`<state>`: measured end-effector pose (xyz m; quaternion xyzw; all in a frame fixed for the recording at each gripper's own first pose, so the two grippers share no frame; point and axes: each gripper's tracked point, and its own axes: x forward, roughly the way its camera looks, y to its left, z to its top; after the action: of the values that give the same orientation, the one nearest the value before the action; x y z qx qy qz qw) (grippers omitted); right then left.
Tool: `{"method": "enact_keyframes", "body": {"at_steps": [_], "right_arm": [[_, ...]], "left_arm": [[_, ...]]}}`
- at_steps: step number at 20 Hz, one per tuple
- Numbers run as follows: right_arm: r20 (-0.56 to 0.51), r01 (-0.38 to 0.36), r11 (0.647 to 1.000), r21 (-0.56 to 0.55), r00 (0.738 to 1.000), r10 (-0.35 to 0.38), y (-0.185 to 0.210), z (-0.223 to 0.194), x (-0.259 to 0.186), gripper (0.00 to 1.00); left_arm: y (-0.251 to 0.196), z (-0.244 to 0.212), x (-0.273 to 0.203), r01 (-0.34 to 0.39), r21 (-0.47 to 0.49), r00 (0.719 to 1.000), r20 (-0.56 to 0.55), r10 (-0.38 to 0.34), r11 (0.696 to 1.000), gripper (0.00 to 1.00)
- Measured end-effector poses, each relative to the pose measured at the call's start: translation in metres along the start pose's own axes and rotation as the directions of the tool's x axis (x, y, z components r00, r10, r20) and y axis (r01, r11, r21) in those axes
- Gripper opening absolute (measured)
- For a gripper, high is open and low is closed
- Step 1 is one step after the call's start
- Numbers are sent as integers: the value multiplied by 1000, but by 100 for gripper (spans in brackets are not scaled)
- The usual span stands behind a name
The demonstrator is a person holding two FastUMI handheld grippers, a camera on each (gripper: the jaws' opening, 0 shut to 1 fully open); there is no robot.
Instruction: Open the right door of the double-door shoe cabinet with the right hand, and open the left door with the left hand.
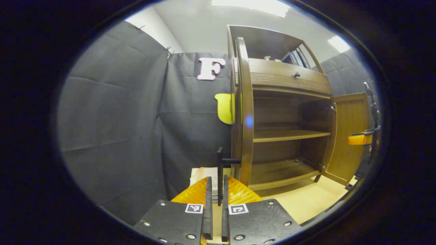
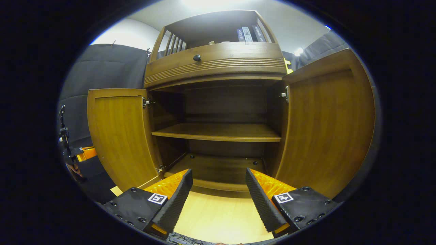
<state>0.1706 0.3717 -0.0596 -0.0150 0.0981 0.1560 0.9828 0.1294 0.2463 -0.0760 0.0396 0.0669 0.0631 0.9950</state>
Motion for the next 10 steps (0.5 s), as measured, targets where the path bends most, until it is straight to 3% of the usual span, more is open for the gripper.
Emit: {"method": "enact_keyframes", "body": {"at_steps": [3,4,6,10], "right_arm": [[11,16,1000,-15,1000,-16,-17,-1,-15,98],[16,17,1000,-12,1000,-17,-22,0,-23,93],[36,15,1000,-14,999,-14,-28,5,-36,93],[50,-28,999,-45,998,30,-32,5,-49,93]], "left_arm": [[-14,37,-40,-64,-15,997,39,64,998,7],[-27,52,-52,-74,-26,996,54,75,997,12],[-50,73,-68,-82,-48,993,79,86,995,8],[-100,99,-78,-68,-82,990,120,77,994,57]]}}
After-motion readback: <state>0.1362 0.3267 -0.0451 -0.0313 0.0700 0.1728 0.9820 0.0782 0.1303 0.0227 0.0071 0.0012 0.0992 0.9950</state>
